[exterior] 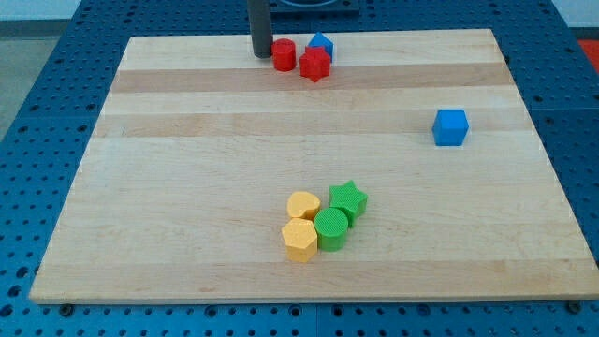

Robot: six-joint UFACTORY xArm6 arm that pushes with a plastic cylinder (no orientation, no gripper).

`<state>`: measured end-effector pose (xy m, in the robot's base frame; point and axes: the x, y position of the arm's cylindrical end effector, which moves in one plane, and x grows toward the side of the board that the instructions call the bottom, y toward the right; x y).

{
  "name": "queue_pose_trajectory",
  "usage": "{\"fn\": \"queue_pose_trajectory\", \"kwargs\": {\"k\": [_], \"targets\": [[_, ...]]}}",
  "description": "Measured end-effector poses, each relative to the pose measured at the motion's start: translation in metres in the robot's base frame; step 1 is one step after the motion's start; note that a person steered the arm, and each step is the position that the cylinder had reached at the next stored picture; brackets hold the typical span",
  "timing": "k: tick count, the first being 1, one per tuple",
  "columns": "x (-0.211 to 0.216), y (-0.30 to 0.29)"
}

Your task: Slide the blue cube towards the top center

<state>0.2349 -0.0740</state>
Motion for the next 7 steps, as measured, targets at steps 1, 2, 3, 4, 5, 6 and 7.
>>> {"fn": "queue_pose_trajectory", "kwargs": {"k": [1, 2, 3, 4, 5, 6, 7], "targets": [[0.001, 0.004], [0.001, 0.004], [0.017, 0.0], [0.046, -0.007], [0.081, -0.009], [0.119, -0.001], [0.152, 0.03]]}}
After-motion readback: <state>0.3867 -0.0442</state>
